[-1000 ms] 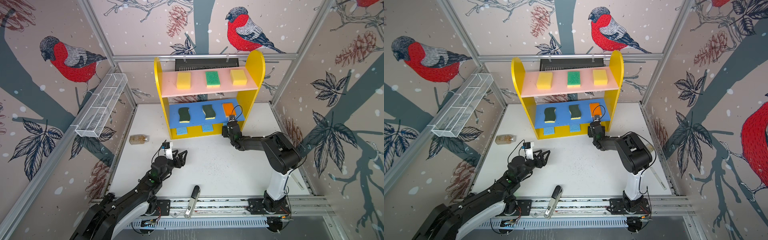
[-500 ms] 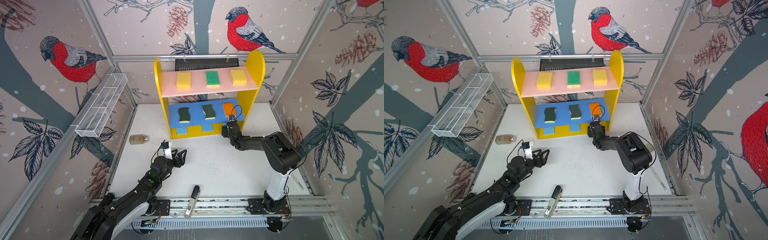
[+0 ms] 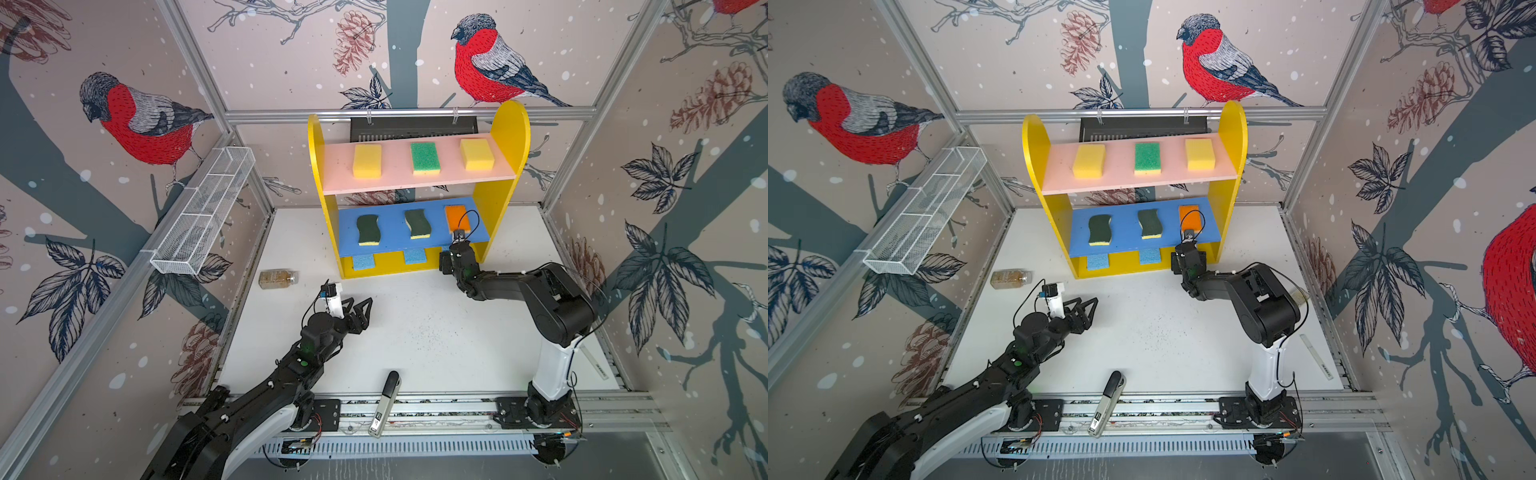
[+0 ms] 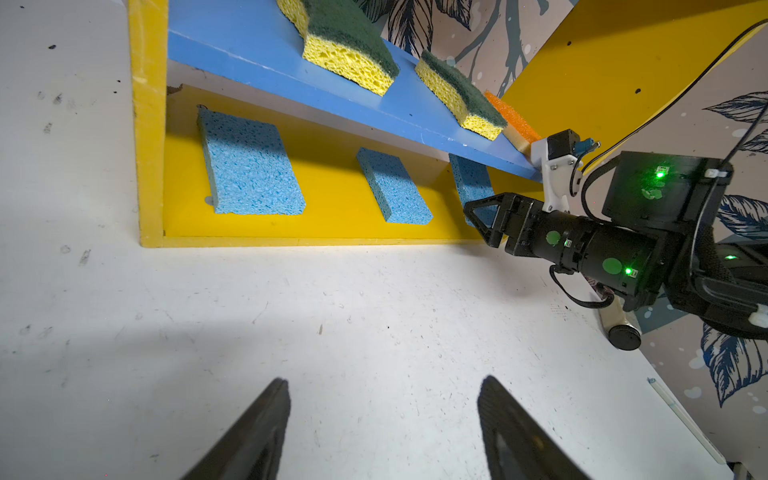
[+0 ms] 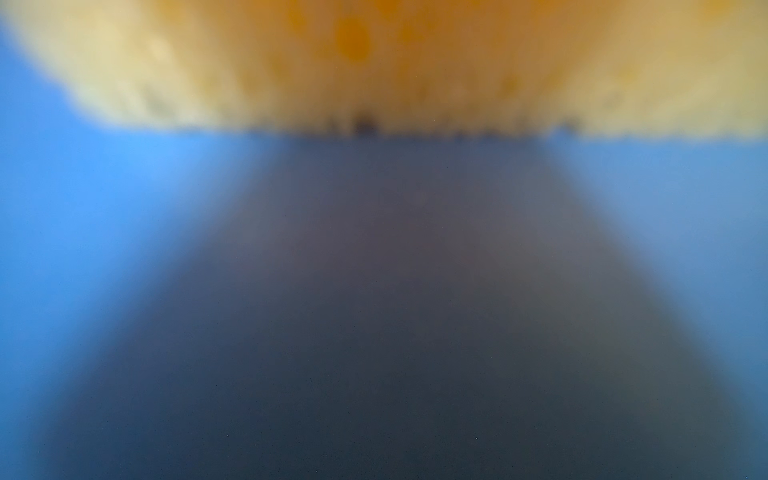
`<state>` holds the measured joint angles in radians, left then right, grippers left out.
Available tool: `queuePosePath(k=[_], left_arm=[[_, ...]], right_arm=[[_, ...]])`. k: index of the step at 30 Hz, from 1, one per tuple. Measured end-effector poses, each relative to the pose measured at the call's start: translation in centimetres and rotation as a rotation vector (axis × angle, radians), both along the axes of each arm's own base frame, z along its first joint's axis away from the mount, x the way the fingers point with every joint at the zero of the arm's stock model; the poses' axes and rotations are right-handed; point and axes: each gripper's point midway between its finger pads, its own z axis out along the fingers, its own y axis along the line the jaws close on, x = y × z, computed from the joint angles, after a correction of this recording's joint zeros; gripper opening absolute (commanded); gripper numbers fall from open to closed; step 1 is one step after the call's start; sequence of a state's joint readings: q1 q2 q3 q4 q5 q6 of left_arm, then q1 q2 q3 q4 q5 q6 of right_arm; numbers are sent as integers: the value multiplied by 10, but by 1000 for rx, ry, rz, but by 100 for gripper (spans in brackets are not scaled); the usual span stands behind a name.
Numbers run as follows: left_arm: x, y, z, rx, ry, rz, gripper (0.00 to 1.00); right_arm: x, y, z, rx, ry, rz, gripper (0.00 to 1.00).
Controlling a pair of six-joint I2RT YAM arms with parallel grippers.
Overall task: Place and organize the cleaning sponges onto the shelf
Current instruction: 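Push the sponge upright against the shelf front beside the other sponges, then open the right gripper and draw it back from the standing sponge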
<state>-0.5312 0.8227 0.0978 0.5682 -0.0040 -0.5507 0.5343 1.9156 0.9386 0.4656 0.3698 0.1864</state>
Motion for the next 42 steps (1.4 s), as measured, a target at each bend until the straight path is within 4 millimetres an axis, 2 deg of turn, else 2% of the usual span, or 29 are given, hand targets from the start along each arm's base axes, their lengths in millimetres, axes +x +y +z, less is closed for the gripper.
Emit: queuePosePath(k=[7,24,33,42], left_arm=[[0,1,4,-4,-8,3,72],[0,5,6,1,-10,26,72],[0,5,10,-6,-16,26,72],[-2,6,15,-13,-28,26,72]], right_arm=[[-3,-5,2,-3,5,-6,76],[-3,-7,0,-6,16,-15,75],[-22,-15,2,-29,74,-3,75],[-40,-12,31,38,50,31,75]])
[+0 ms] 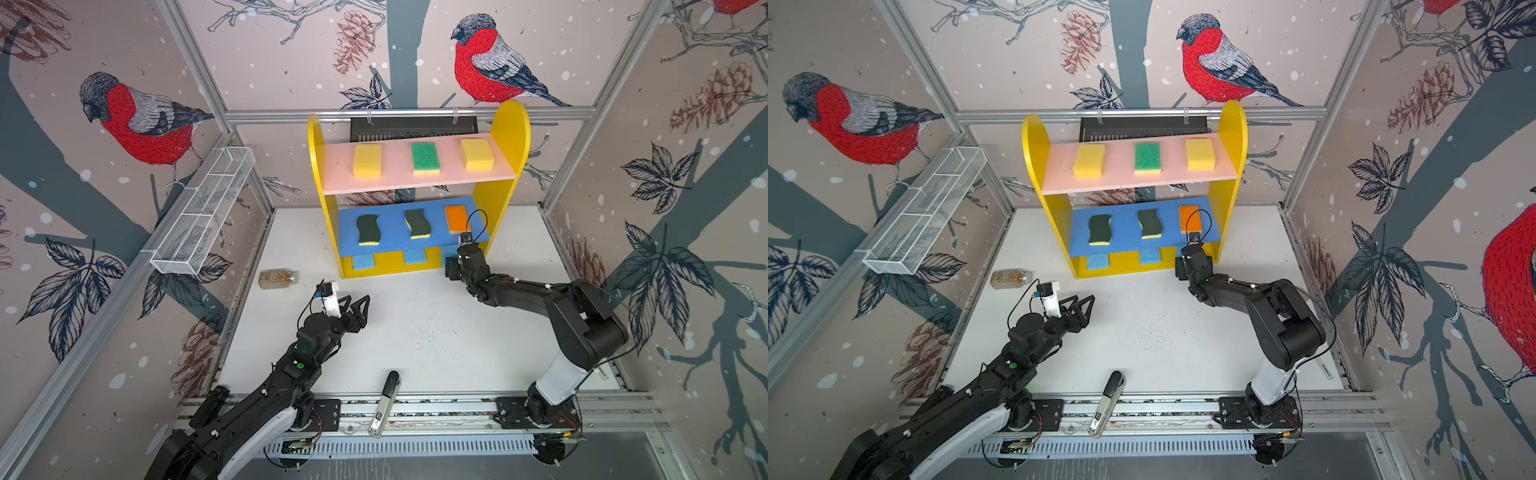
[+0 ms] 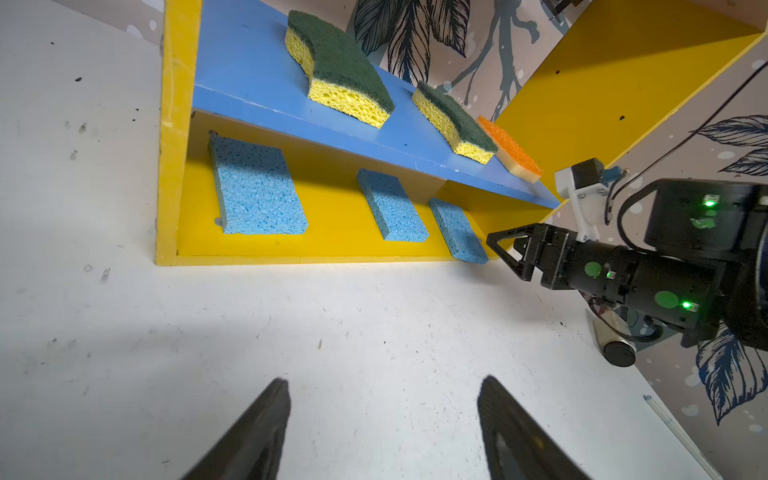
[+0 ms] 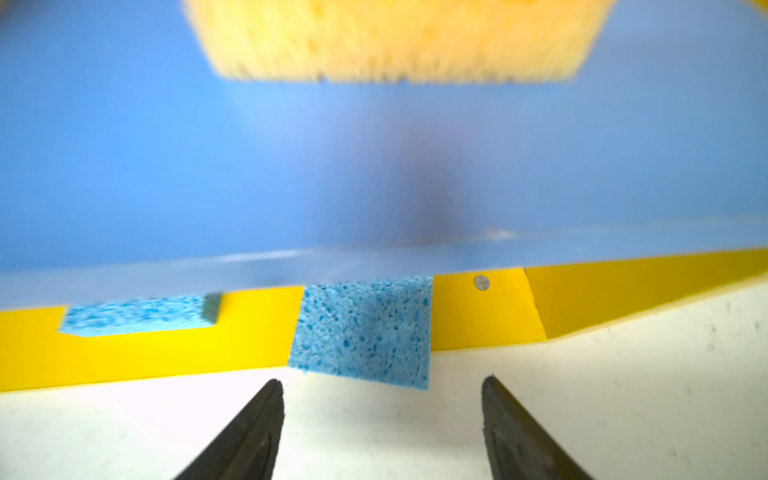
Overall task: Place and organize the cleaning sponges onto the shelf
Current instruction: 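Open the right gripper and draw it back from the standing sponge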
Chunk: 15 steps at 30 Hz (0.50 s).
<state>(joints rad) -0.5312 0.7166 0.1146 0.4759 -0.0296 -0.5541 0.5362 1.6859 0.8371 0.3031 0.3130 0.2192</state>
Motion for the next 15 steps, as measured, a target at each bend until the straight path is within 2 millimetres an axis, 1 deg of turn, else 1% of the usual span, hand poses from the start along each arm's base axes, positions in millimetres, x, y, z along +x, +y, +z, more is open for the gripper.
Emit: queuePosePath(k=[3,5,8,13,15], left_arm=[[-1,1,-1,-4,7,2,72],[-1,1,1,-13,8,3,72],[-1,1,3,-17,2,3,72],[-2,1,5,-19,4,4,72],[-3,2,4,-22,8,4,72]], right_arm=[[-7,0,10,43,-12,4,74],[-12,1,12,75,-6,11,73],[-24,2,9,117,17,28,70],[-44,6,3,233,49,68,60],[-50,5,0,284,56,72,56]])
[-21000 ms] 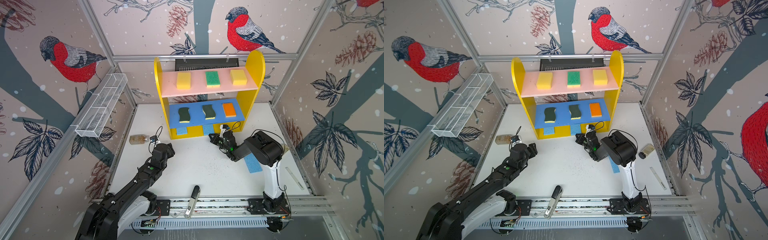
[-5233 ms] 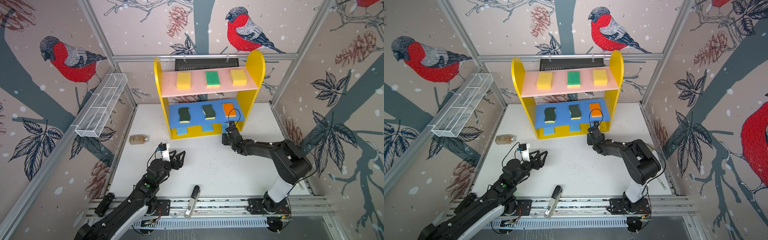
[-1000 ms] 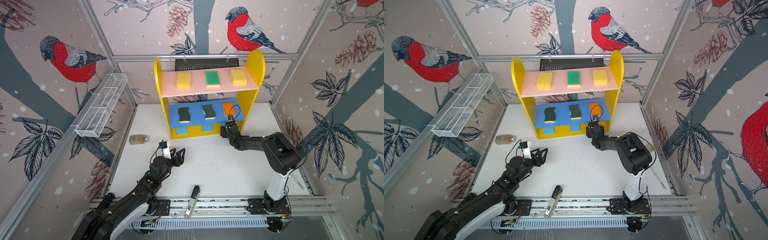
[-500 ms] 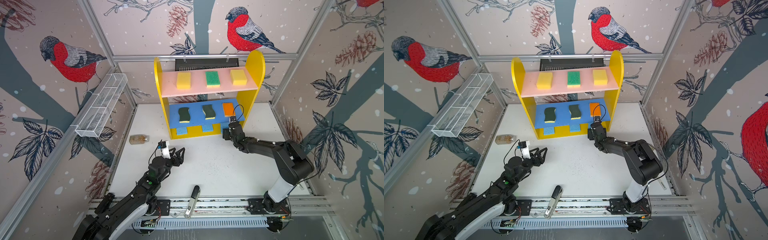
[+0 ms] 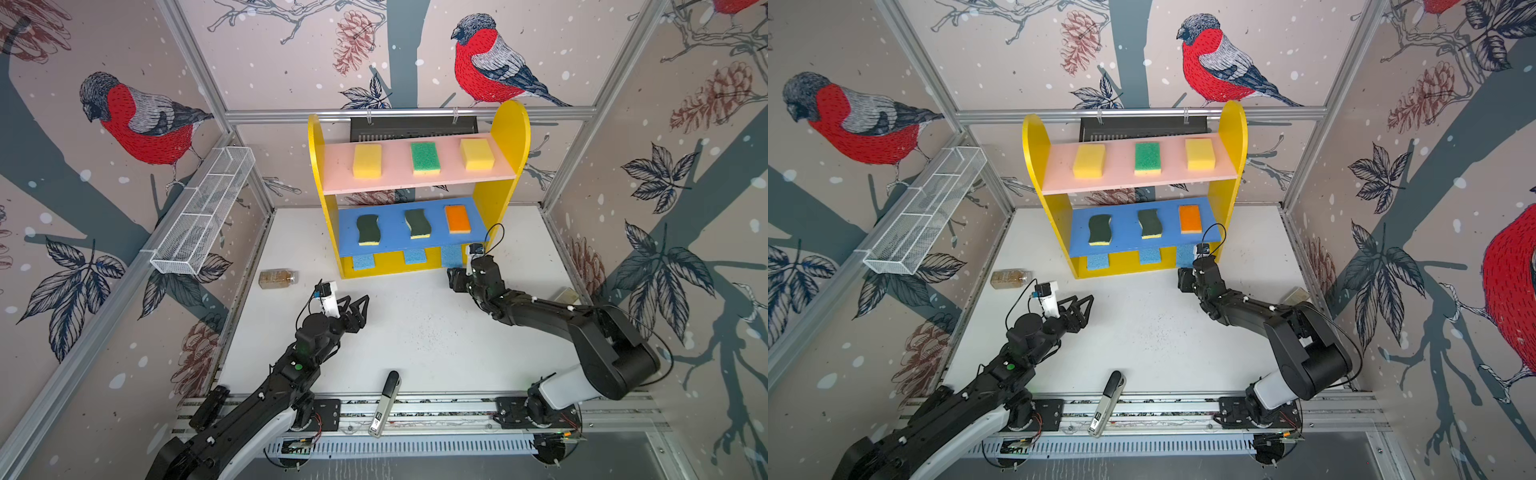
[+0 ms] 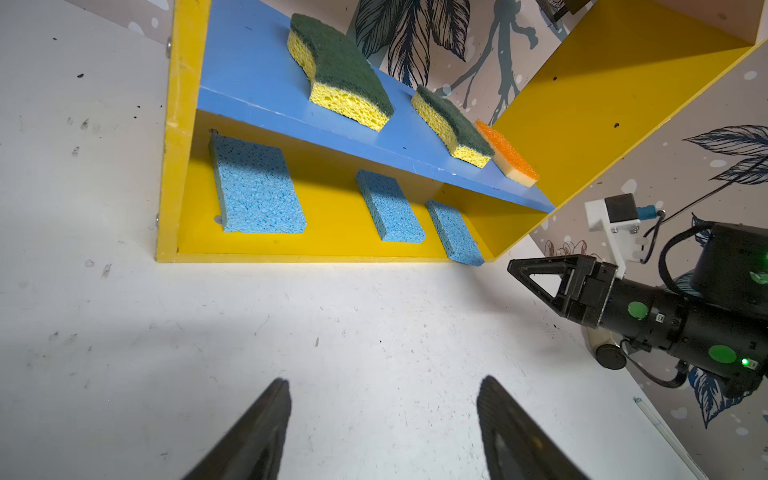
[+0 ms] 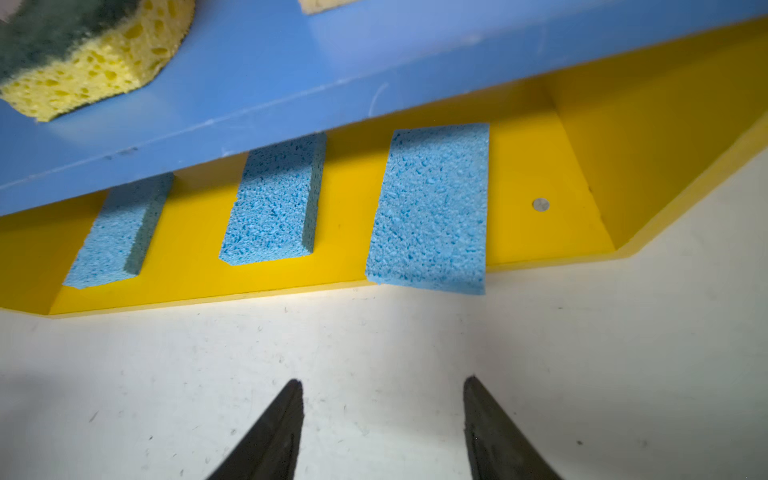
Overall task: Place and organize the cleaning sponges onto the shelf
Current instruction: 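Open the right gripper and draw it back from the standing sponge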
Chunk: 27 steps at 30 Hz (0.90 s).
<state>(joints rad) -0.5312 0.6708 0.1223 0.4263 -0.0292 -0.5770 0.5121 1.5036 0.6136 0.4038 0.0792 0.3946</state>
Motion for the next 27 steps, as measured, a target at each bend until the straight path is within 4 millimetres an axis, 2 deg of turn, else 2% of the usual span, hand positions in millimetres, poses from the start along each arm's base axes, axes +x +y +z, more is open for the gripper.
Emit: queuePosePath(k=[6,9,12,15,21,27], left_arm=[[-2,1,0,1,2,-1,72],[-3,2,-2,3,4,0,72],[-4,2,-5,6,10,1,72],[-3,2,-6,10,15,0,71],[-1,1,-4,18,13,-1,71],[-3,4,0,9,-8,11,71]], right_arm=[[-13,-3,-8,146,26,16,53],[-16,1,-10,210,35,26,49],[-19,4,-15,254,41,35,49],[-23,4,-19,311,45,28,44],[-16,8,-26,402,54,20,34],[-11,11,-36,459,63,5,29]])
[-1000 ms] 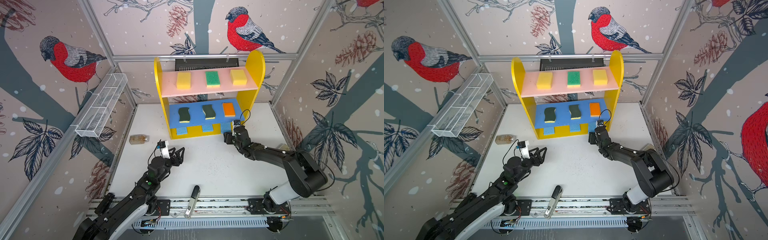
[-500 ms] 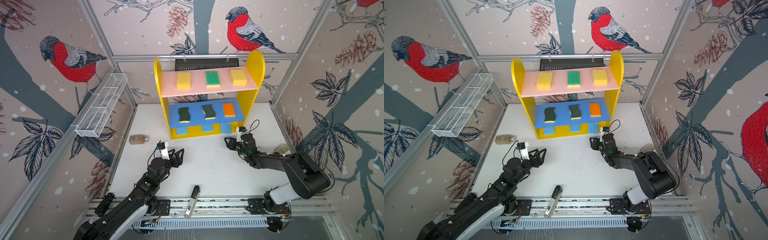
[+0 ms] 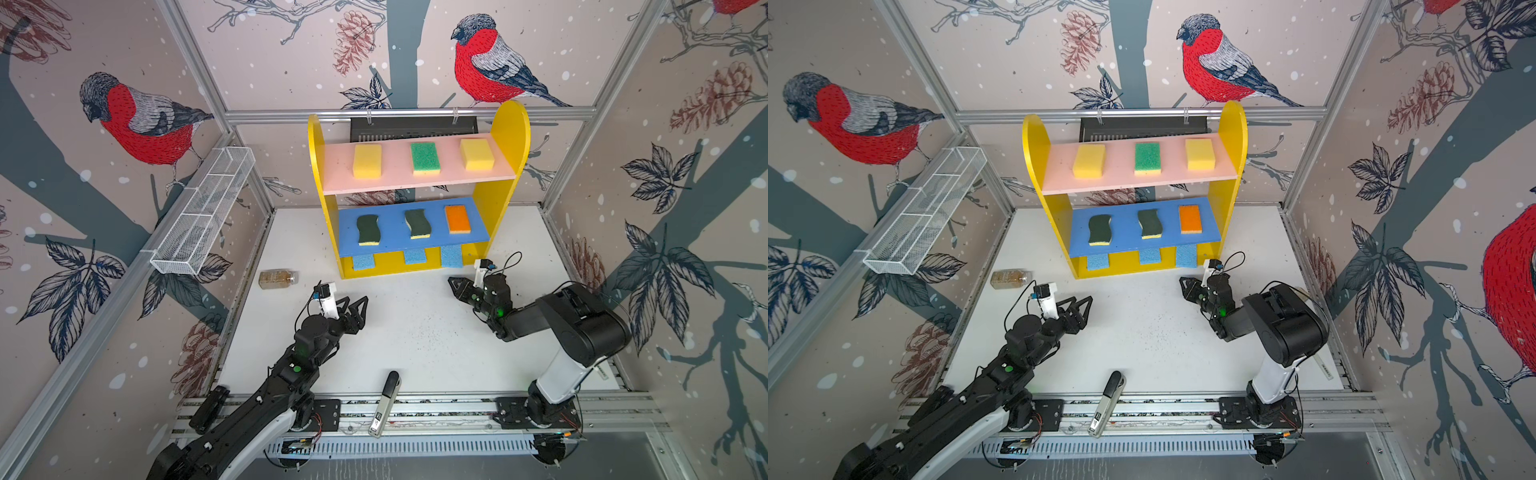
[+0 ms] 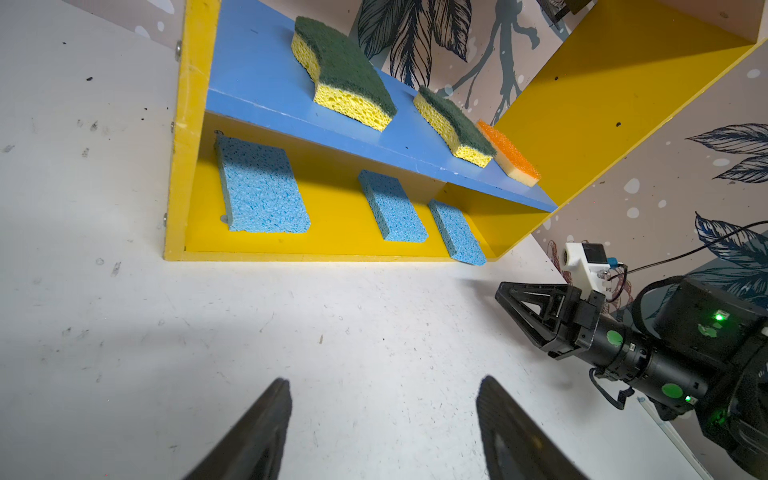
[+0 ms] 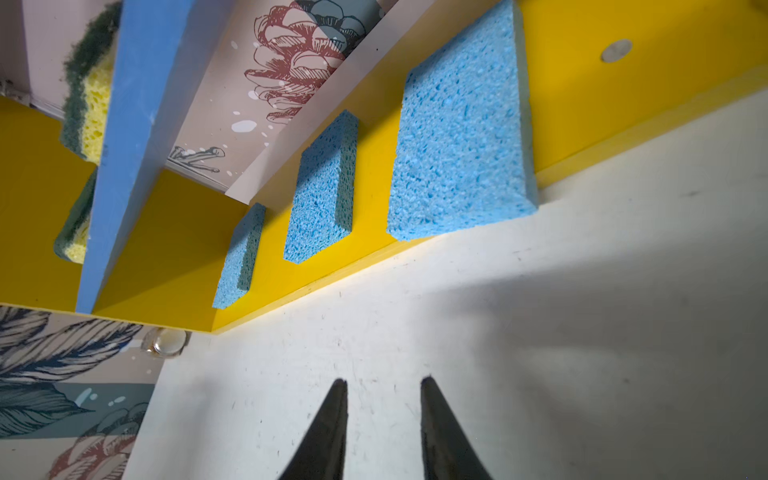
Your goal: Place and organize the cleaning sponges onto the shelf
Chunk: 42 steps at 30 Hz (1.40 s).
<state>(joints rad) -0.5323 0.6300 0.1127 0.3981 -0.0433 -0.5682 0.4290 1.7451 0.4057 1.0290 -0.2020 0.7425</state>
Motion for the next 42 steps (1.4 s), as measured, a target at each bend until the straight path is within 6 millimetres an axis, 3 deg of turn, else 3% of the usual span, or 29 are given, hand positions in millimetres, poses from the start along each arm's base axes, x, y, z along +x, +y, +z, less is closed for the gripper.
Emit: queuePosePath(k=[9,24,42], left_arm=[[2,6,-4,13,7,36,71],[1,10,-9,26,21,50,71],[2,12,-21,50,54,64,71]], right_arm=[[5,3,-10,73,22,-18,22],[6,6,-22,132,50,-38,23],[21,0,-19,186,40,-95,18]])
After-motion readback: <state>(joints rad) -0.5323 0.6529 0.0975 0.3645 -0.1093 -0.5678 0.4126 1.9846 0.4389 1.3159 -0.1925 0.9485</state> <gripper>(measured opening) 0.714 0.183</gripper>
